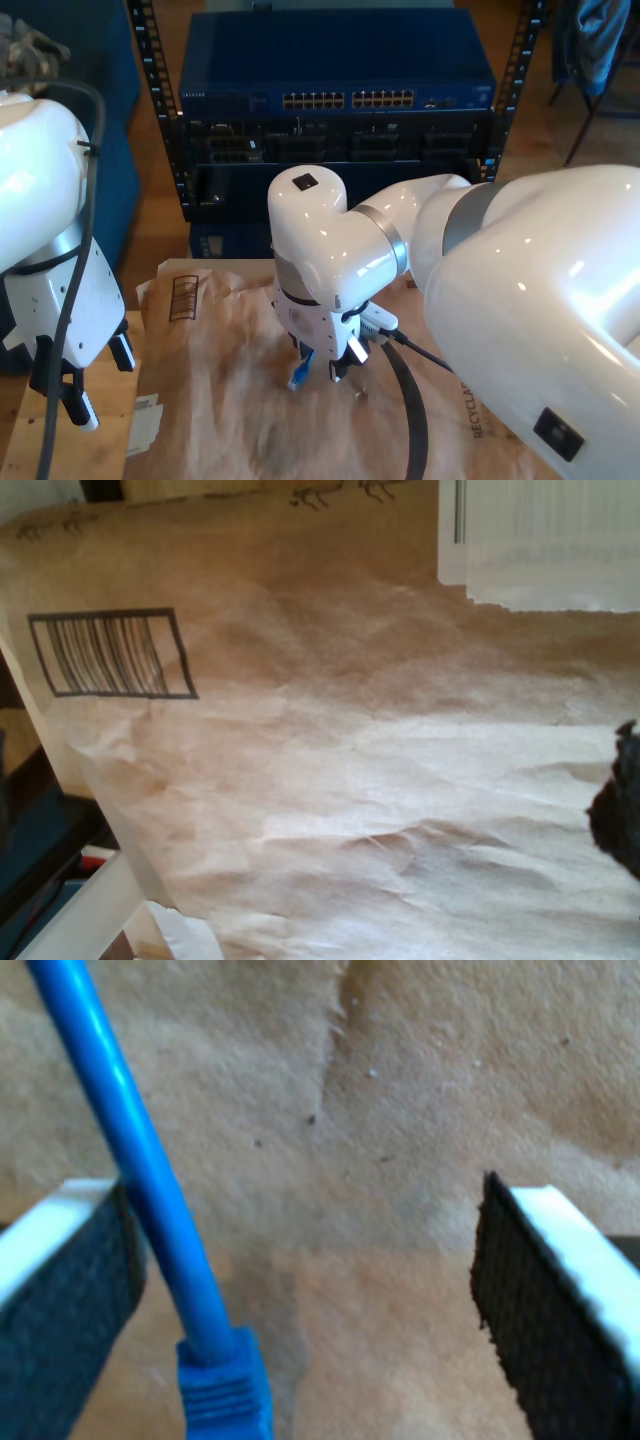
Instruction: Grab the cable and plug it in
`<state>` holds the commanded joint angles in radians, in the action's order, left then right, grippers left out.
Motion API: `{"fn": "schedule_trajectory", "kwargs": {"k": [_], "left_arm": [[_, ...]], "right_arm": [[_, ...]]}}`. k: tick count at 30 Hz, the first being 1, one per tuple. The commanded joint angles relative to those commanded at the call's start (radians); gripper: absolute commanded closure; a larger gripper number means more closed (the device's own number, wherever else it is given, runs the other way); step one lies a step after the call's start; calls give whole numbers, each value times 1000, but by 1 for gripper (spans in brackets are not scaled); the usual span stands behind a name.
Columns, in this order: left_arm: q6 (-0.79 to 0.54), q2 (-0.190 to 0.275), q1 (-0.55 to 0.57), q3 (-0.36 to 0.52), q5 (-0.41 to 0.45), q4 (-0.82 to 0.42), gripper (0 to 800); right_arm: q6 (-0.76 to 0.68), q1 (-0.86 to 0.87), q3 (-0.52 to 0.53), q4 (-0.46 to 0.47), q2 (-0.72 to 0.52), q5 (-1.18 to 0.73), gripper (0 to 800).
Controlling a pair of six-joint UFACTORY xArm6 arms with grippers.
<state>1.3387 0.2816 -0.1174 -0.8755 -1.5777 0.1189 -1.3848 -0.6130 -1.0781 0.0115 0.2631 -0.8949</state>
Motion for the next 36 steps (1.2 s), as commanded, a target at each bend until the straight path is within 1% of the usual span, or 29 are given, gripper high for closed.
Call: {"fn": "schedule_trajectory", "kwargs": {"k": [3, 5, 7, 9, 11, 13, 15, 19, 23, 24, 25, 28, 34, 36], "left_arm": [[-3, 0, -2, 0, 2, 0, 0], [-3, 0, -2, 0, 2, 0, 0], [-3, 0, -2, 0, 2, 0, 0], [-3, 0, -2, 0, 2, 0, 0], [-3, 0, -2, 0, 2, 0, 0], [-3, 0, -2, -2, 2, 0, 0], [-3, 0, -2, -2, 2, 0, 0], [-5, 0, -2, -2, 2, 0, 0], [-5, 0, 0, -3, 2, 0, 0], [-5, 0, -2, -11, 2, 0, 0], [-3, 0, -2, -15, -2, 2, 0], [-5, 0, -2, -17, -2, 0, 0], [-3, -3, 0, -23, 3, 2, 0], [-3, -5, 3, -25, 6, 2, 0]], "right_arm": [[0, 0, -3, 0, 2, 0, 371], [-3, 0, -5, 0, 2, 2, 418], [-17, 0, -5, 2, 2, 2, 422], [-18, 0, -5, 2, 2, 3, 484], [-18, 0, -5, 2, 2, 3, 528], [-18, 0, -5, 2, 2, 3, 554], [-20, 2, -5, 2, 2, 5, 602], [-20, 0, -5, 2, 2, 5, 616], [-21, 0, -6, 0, 2, 5, 662], [-23, 0, -6, 0, 2, 5, 687], [-23, 2, -6, 0, 0, 6, 756], [-71, 0, -6, 2, 0, 6, 759], [-81, 2, -11, 0, -3, 6, 773], [-107, 5, -20, 0, -9, 2, 774]]}}
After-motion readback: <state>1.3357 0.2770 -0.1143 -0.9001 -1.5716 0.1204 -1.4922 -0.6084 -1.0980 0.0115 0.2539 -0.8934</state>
